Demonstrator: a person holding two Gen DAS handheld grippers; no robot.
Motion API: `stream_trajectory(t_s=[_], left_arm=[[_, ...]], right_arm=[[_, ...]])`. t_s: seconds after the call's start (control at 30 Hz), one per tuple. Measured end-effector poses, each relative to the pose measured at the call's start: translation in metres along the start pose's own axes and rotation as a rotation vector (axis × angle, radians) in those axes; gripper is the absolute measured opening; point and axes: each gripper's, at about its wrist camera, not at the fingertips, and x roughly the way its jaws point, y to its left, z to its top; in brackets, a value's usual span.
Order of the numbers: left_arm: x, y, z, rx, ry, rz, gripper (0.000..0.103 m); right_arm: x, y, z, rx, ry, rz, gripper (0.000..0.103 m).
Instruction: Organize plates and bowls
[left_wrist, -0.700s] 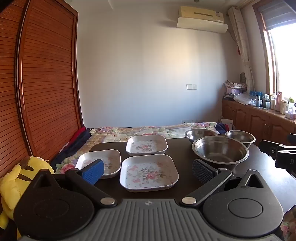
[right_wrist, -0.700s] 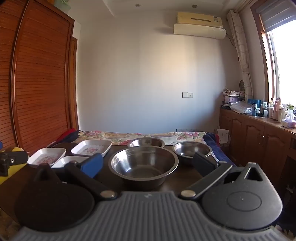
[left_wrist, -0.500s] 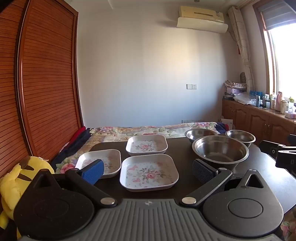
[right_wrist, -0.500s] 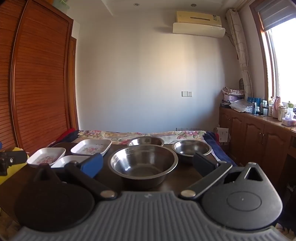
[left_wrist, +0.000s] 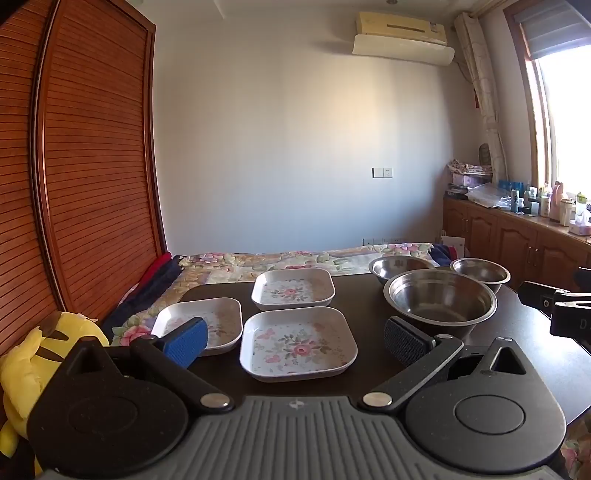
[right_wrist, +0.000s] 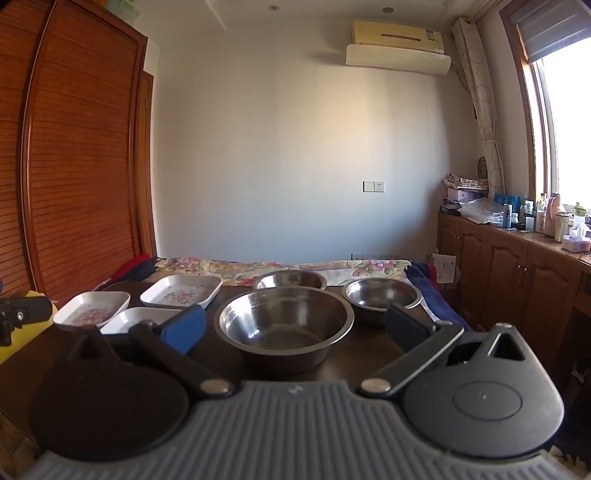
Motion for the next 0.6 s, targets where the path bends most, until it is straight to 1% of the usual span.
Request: stream_trajectory(t_s=[0.6], left_arm=[[-0.0008,-0.0001,0.0013,0.002,0.0,0.0,0.103]], right_arm=[[0.0002,0.0001,0.0001,-0.007,0.002,-0.005,0.103]])
